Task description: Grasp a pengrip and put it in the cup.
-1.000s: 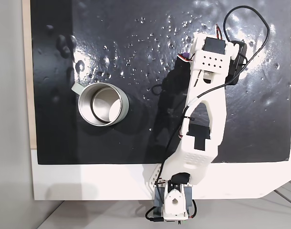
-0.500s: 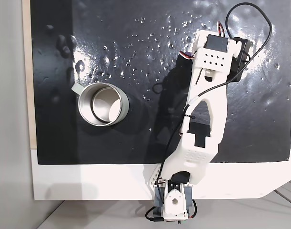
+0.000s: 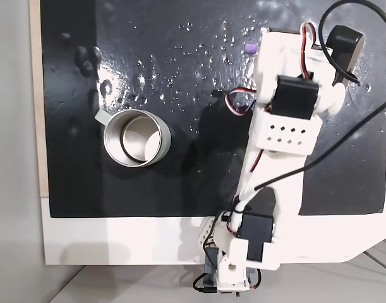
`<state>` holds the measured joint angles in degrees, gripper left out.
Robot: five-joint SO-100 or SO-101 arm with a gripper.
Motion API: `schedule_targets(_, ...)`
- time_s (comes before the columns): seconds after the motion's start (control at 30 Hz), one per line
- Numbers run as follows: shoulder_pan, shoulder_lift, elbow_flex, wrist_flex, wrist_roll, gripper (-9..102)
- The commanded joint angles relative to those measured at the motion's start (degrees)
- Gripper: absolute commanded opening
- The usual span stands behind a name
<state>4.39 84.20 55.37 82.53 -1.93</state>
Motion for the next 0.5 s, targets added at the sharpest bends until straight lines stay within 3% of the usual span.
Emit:
schedule_targets(0.0, -3.3, 9.8, -1.9, 1.2, -1.7, 0)
schedule_targets(0.47, -31.6, 18.9, 6.9, 10.4, -5.3, 0)
